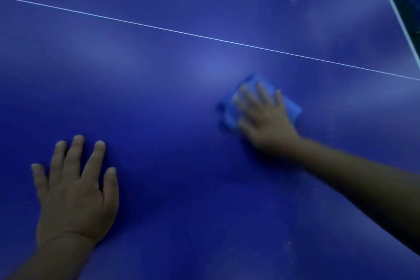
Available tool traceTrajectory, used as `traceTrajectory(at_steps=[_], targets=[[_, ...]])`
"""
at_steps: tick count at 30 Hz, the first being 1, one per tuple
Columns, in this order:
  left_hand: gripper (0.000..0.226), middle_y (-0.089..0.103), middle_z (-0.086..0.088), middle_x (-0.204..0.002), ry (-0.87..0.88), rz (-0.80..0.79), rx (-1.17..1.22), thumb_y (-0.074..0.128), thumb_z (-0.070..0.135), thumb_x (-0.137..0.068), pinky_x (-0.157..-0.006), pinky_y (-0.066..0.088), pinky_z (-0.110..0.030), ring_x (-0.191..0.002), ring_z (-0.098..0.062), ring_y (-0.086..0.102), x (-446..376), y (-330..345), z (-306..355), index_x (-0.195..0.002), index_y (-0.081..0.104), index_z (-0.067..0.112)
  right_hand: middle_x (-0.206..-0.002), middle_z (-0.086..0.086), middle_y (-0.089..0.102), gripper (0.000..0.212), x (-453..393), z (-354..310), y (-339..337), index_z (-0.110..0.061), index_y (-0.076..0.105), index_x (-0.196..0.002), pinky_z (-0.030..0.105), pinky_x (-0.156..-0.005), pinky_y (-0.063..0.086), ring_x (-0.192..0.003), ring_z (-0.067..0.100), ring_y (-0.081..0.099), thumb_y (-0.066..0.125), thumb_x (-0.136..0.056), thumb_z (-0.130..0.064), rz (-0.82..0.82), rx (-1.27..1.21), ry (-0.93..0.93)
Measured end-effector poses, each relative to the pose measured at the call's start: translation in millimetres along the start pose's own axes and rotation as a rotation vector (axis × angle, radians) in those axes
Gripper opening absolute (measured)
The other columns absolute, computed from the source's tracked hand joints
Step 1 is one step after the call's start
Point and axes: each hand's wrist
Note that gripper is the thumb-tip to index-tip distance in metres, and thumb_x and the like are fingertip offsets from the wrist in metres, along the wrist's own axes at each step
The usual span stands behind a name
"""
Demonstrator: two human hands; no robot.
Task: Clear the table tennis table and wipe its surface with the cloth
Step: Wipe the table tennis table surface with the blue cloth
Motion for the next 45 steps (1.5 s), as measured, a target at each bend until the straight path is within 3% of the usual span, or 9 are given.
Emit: traceTrajectory(at_steps=[4, 6, 11, 16, 21, 24, 27, 40, 45], targets=[[0.064, 0.029, -0.016, -0.158, -0.006, 0.001, -0.014, 0.029, 0.047, -0.094, -0.114, 0.014, -0.068, -0.149, -0.035, 0.015, -1.3, 0.5, 1.3, -0.146, 0.044, 0.014, -0.161, 0.001, 0.031, 0.054, 69.8, -5.6, -0.7, -0.031, 0.043, -0.149, 0.066, -0.116, 0.008, -0.15, 0.038, 0.019, 0.038, -0.1, -0.052, -0.11, 0.036, -0.672], [0.064, 0.029, -0.016, -0.158, -0.007, -0.001, -0.009, 0.029, 0.047, -0.094, -0.114, 0.013, -0.067, -0.149, -0.035, 0.015, -1.5, 0.1, 1.4, -0.146, 0.044, 0.014, -0.159, 0.002, 0.031, 0.057, 27.0, 33.0, 0.7, -0.033, 0.036, -0.15, 0.069, -0.114, 0.014, -0.148, 0.038, 0.024, 0.032, -0.099, -0.056, -0.048, 0.091, -0.495], [0.065, 0.029, -0.016, -0.158, 0.004, 0.006, -0.009, 0.028, 0.048, -0.094, -0.116, 0.002, -0.057, -0.149, -0.035, 0.015, -0.6, -1.6, 2.5, -0.147, 0.044, 0.013, -0.166, -0.01, 0.013, 0.076, -66.7, 108.1, -17.3, -0.037, 0.018, -0.157, 0.063, -0.118, 0.005, -0.153, 0.025, 0.007, 0.015, -0.086, -0.066, -0.008, -0.058, 0.44], [0.066, 0.026, -0.013, -0.16, 0.015, 0.008, 0.014, 0.025, 0.05, -0.095, -0.116, -0.018, -0.036, -0.151, -0.031, 0.011, 0.9, -6.5, 2.2, -0.148, 0.042, 0.015, -0.163, 0.001, 0.027, 0.067, 20.5, 51.3, -3.0, -0.031, 0.029, -0.154, 0.073, -0.109, 0.019, -0.15, 0.036, 0.019, 0.027, -0.093, -0.058, -0.026, 0.042, 0.096], [0.067, 0.027, -0.013, -0.16, 0.015, -0.001, 0.021, 0.024, 0.05, -0.095, -0.118, -0.011, -0.042, -0.151, -0.03, 0.01, 1.6, -8.8, 5.3, -0.148, 0.042, 0.014, -0.163, 0.001, 0.024, 0.056, 116.3, 24.5, 0.2, -0.03, 0.039, -0.15, 0.065, -0.116, 0.012, -0.151, 0.037, 0.017, 0.028, -0.102, -0.057, -0.084, 0.05, -0.422], [0.066, 0.025, -0.013, -0.161, 0.014, 0.003, 0.015, 0.025, 0.049, -0.095, -0.118, -0.004, -0.052, -0.151, -0.029, 0.008, 2.2, -9.6, 6.3, -0.149, 0.04, 0.015, -0.161, 0.001, 0.031, 0.065, 29.5, 64.1, 0.5, -0.032, 0.032, -0.152, 0.073, -0.108, 0.022, -0.148, 0.035, 0.024, 0.027, -0.095, -0.062, 0.017, 0.04, -0.033], [0.067, 0.022, -0.011, -0.162, 0.018, 0.005, 0.017, 0.024, 0.05, -0.094, -0.12, -0.005, -0.053, -0.152, -0.027, 0.005, 3.6, -10.0, 7.1, -0.151, 0.037, 0.016, -0.165, -0.008, 0.019, 0.074, -32.8, 81.0, -9.3, -0.036, 0.024, -0.156, 0.064, -0.118, 0.007, -0.153, 0.026, 0.01, 0.019, -0.088, -0.066, 0.014, -0.043, 0.368], [0.071, 0.015, -0.009, -0.164, 0.026, -0.026, 0.042, 0.02, 0.053, -0.092, -0.12, -0.006, -0.056, -0.152, -0.027, 0.001, 6.7, -12.7, 7.7, -0.153, 0.031, 0.019, -0.163, -0.004, 0.026, 0.056, 230.8, -71.9, 13.2, -0.037, 0.038, -0.152, 0.065, -0.117, 0.011, -0.151, 0.035, 0.018, 0.037, -0.099, -0.056, -0.066, -0.045, -0.312], [0.079, 0.011, -0.008, -0.165, 0.057, -0.087, 0.122, 0.021, 0.06, -0.088, -0.119, -0.009, -0.054, -0.153, -0.025, -0.002, 1.9, -17.5, 2.1, -0.154, 0.029, 0.018, -0.163, -0.008, 0.026, 0.069, 135.1, -24.2, 9.2, -0.038, 0.032, -0.152, 0.069, -0.114, 0.013, -0.152, 0.03, 0.016, 0.026, -0.089, -0.064, 0.006, -0.079, 0.258]])
Point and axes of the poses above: each hand's wrist, its own x-axis away from the middle knuckle, its own y-axis out of the palm, z = x × y
